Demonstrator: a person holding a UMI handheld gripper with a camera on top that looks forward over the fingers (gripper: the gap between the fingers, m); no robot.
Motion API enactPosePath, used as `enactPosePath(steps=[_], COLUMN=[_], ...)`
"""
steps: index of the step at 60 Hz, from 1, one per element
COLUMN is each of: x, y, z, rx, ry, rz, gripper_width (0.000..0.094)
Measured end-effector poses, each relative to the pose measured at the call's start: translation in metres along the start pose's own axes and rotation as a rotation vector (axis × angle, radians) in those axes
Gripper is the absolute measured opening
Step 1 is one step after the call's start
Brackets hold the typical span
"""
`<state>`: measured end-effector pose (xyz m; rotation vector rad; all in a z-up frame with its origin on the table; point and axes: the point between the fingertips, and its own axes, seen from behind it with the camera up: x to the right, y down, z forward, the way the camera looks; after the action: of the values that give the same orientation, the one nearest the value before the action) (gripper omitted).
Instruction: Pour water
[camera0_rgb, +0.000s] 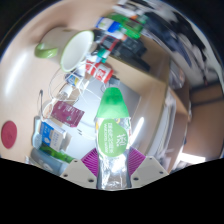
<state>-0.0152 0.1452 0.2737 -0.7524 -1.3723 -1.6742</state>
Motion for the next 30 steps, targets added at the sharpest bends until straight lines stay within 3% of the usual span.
enactPosePath(steps=[9, 30], x=[0.016, -0.005], y=[-0.056, -0.068], z=[0.011, 0.016], rx=[0.114, 0.123], ry=[0.076, 0.042], rz=[-0.351, -0.422], gripper_width=[0.0336, 0.0336])
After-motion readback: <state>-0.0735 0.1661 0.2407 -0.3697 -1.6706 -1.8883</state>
